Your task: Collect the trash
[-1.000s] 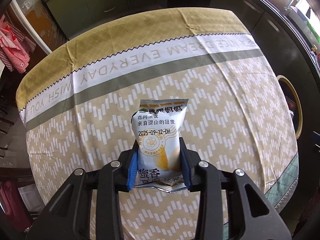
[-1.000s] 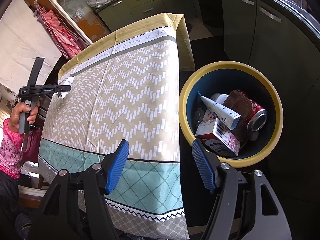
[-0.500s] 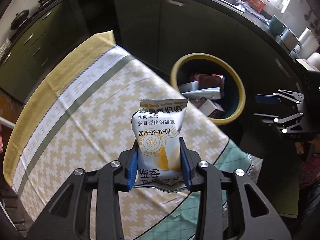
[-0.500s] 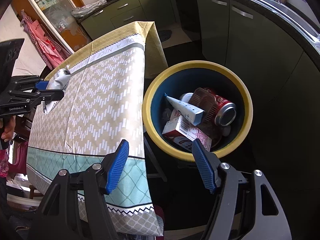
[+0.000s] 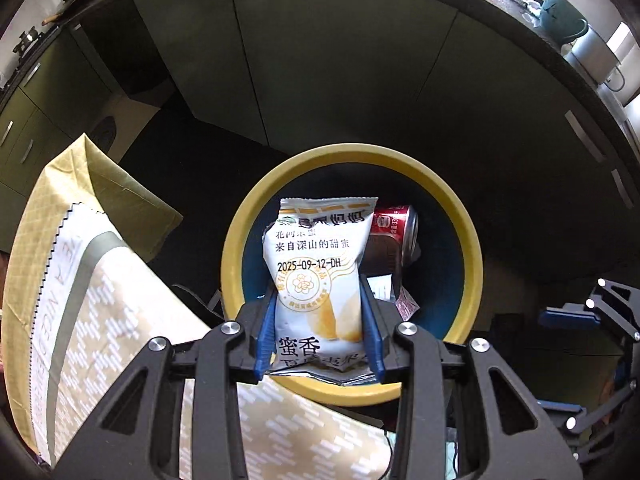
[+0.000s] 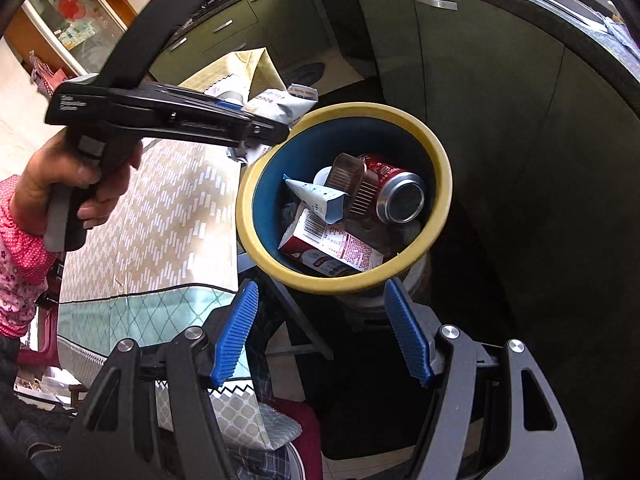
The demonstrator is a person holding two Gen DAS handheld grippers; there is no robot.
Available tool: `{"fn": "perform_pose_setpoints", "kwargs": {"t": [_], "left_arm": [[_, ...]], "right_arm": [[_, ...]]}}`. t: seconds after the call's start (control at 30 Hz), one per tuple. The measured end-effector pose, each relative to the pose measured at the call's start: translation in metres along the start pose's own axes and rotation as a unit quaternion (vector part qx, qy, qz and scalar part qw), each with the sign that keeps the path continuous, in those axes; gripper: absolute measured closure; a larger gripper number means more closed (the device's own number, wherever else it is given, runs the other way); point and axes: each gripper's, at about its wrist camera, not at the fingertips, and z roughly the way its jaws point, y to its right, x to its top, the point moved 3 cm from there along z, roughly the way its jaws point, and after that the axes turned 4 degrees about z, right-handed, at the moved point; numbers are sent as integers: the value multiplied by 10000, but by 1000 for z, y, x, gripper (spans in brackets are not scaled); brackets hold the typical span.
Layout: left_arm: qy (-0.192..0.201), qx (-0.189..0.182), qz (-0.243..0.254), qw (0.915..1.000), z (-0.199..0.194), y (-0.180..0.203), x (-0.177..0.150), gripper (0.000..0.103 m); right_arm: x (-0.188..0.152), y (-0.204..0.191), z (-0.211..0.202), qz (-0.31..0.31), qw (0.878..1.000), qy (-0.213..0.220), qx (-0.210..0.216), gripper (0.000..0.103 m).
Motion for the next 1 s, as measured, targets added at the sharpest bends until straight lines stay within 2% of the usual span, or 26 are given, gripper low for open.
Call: {"fn": "perform_pose_setpoints", "kwargs": {"t": [0.2, 0.33, 0.5, 0.6, 0.7, 0.8, 0.9, 0.97, 1.0], "left_arm": [[-162, 69, -70, 9998, 32, 4, 14, 67], [-176, 173, -165, 9996, 43, 0, 18, 49], [120, 47, -256, 9996, 20, 1, 4, 49], [518, 40, -152, 9985, -14, 12, -18, 49], [904, -76, -266, 9955, -50, 17, -51, 47], [1262, -146, -546, 9904, -83, 14, -90, 36], [1679, 186, -760, 9827, -116, 18, -130, 22], [2010, 437, -993, 9736, -138, 14, -163, 12], [2162, 537, -1120, 9684, -149, 11, -181, 10]], "right_arm": [[-4, 8, -2, 88, 10000, 28, 13, 38], [-8, 6, -5, 105, 9999, 50, 46, 38], [-19, 2, -15, 96, 9998, 173, 93, 37], [-26, -4, -19, 78, 9996, 254, 89, 37], [-31, -14, -21, 27, 9994, 308, 150, 37], [-36, -26, -21, -89, 9992, 395, 71, 36], [-43, -38, -22, -199, 9987, 463, 48, 32], [-48, -46, -23, -262, 9983, 526, 14, 31], [-50, -49, -23, -291, 9980, 554, 2, 31]]}}
